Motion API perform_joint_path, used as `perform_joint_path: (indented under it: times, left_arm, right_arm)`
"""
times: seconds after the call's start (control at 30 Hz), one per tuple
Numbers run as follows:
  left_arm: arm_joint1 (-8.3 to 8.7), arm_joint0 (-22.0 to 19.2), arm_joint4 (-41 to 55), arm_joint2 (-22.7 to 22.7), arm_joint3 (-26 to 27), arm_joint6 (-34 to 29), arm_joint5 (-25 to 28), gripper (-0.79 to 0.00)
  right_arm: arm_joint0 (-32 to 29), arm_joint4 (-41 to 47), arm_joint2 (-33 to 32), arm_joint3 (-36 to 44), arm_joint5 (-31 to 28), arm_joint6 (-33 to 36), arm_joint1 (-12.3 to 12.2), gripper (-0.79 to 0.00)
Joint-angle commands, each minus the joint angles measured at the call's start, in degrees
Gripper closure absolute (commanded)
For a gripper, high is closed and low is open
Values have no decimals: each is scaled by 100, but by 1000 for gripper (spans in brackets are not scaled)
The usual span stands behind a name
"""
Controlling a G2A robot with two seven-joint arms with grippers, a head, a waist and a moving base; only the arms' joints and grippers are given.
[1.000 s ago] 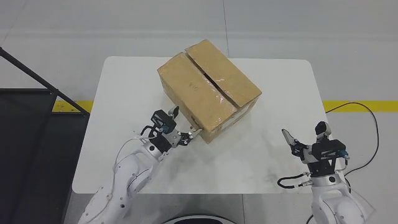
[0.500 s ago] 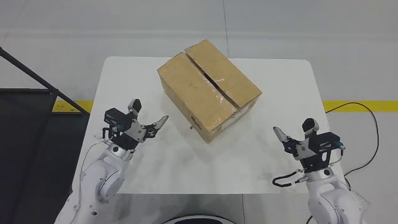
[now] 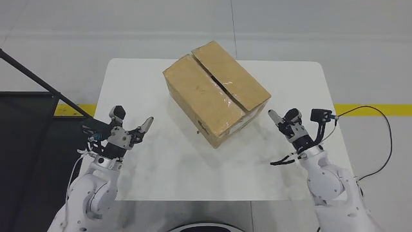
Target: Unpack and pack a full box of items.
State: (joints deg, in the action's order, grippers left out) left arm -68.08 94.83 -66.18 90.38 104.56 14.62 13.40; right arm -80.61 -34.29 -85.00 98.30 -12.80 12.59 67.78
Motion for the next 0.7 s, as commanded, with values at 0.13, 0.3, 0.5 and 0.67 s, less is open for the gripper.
perform_joint_path:
  times: [0.13,0.3,0.5,0.67]
  left_arm:
    - [-4,9,-7,1,-8,-29,-49,-785]
    - [-4,9,-7,1,-8,-29,-49,-785]
    - [-8,-20,-17,-7,19,-81,-31,-785]
    - [-13,4,16,56,-24,-77,-74,-785]
  right_arm:
    - [13,-134,-8,6,13,35,-5,-785]
    - [-12,290,62,-14,14,86,20,-785]
    - [280,1392,280,-404,7,129,102,-785]
    - [606,2195,479,-759,-117,356,162,-785]
